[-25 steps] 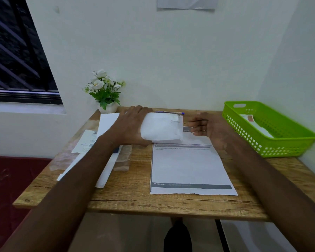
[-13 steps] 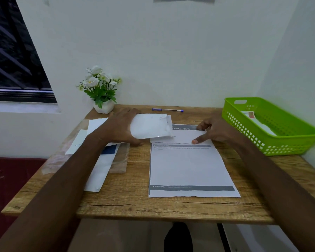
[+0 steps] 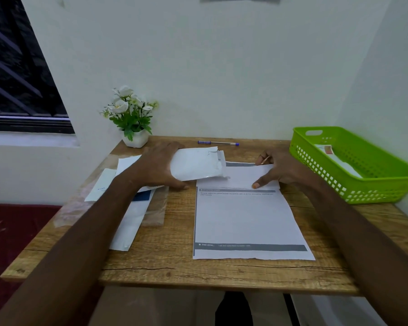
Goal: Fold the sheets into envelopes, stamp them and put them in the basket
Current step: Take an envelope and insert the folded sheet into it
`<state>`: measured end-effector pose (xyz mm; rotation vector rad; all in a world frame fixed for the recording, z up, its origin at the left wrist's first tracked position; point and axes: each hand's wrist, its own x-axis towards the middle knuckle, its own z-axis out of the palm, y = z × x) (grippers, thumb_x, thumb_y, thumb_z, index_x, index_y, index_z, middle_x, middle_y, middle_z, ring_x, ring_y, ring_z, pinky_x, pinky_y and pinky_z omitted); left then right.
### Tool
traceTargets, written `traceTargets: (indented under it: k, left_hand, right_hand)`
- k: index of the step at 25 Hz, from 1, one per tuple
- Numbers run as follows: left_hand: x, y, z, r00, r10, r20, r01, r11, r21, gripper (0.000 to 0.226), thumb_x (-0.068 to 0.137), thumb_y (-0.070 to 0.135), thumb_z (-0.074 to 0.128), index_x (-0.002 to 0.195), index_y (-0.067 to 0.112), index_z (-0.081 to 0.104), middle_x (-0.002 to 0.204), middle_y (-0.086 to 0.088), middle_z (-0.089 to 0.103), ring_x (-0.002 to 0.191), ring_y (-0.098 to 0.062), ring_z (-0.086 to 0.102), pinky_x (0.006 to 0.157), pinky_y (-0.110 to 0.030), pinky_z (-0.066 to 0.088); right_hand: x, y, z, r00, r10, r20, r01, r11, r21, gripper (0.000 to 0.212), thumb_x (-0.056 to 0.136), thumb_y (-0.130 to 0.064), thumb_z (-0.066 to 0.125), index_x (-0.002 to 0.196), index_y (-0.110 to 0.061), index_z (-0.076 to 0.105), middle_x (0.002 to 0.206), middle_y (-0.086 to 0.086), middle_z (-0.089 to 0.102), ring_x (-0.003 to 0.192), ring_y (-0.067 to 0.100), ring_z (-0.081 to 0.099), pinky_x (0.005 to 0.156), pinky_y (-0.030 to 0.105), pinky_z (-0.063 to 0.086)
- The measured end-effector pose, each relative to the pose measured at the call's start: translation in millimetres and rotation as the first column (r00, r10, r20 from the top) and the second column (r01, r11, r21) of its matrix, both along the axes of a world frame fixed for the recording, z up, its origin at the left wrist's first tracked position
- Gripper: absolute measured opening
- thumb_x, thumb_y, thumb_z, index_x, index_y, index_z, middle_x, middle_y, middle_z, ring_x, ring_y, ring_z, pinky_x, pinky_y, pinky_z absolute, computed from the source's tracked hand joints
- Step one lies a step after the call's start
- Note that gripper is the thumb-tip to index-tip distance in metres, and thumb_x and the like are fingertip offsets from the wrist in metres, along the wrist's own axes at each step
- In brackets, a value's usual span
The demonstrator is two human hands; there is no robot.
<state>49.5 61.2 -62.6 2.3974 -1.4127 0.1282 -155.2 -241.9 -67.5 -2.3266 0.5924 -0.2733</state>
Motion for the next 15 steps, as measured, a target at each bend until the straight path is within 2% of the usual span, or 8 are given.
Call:
traceTargets:
  k: [4, 6, 9, 12, 15]
  left_hand:
    - [1.6, 1.2, 0.0, 1.000, 0.013, 0.024, -0.012, 0.999, -0.047, 0.104, 0.060, 0.064, 0.088, 0.145, 0.026, 0.040, 0.147, 0.000, 0.049, 0.129, -0.019, 0.044, 0.109, -0.048, 0.038]
    - [0.7, 2.3, 0.4, 0.999, 0.029, 0.034, -0.026, 0.997, -0.072, 0.105, 0.057, 0.068, 0.083, 0.143, 0.026, 0.041, 0.145, 0.000, 0.050, 0.129, -0.021, 0.044, 0.109, -0.050, 0.035]
    - [-0.9, 3.5, 0.7, 0.998, 0.040, 0.043, -0.035, 0.994, -0.105, 0.103, 0.056, 0.068, 0.076, 0.144, 0.025, 0.042, 0.142, -0.001, 0.052, 0.129, -0.022, 0.045, 0.107, -0.048, 0.032]
    - [0.0, 4.8, 0.7, 0.996, 0.061, 0.059, -0.053, 0.991, -0.126, 0.101, 0.059, 0.065, 0.080, 0.144, 0.025, 0.043, 0.139, -0.002, 0.053, 0.126, -0.023, 0.046, 0.105, -0.046, 0.033]
    - [2.2, 4.4, 0.3, 0.992, 0.098, 0.086, -0.085, 0.987, -0.139, 0.097, 0.063, 0.058, 0.088, 0.143, 0.025, 0.043, 0.137, -0.002, 0.054, 0.125, -0.024, 0.047, 0.104, -0.048, 0.034]
  right_hand:
    - [-5.4, -4.6, 2.3, 0.988, -0.097, 0.121, 0.059, 0.958, 0.280, 0.046, 0.059, 0.005, 0.091, 0.100, -0.004, 0.073, 0.105, 0.029, 0.071, 0.083, 0.026, 0.068, 0.073, 0.035, 0.053]
    - [-8.6, -6.9, 5.6, 0.962, -0.202, 0.182, 0.118, 0.914, 0.388, 0.036, 0.065, 0.008, 0.086, 0.097, -0.003, 0.073, 0.098, 0.021, 0.074, 0.075, 0.022, 0.070, 0.065, 0.030, 0.056]
    - [-11.0, -9.7, 9.9, 0.907, -0.301, 0.293, 0.151, 0.885, 0.440, 0.025, 0.070, 0.009, 0.083, 0.087, -0.009, 0.077, 0.089, 0.010, 0.075, 0.080, 0.027, 0.071, 0.073, 0.039, 0.059]
    - [-10.1, -10.9, 13.8, 0.833, -0.410, 0.371, 0.210, 0.855, 0.473, 0.025, 0.074, 0.010, 0.080, 0.084, -0.012, 0.074, 0.096, 0.010, 0.072, 0.084, 0.027, 0.069, 0.080, 0.044, 0.059]
    - [-11.9, -12.0, 15.8, 0.773, -0.472, 0.425, 0.233, 0.834, 0.501, 0.025, 0.076, 0.010, 0.077, 0.083, -0.014, 0.075, 0.100, 0.014, 0.074, 0.083, 0.027, 0.070, 0.079, 0.043, 0.060]
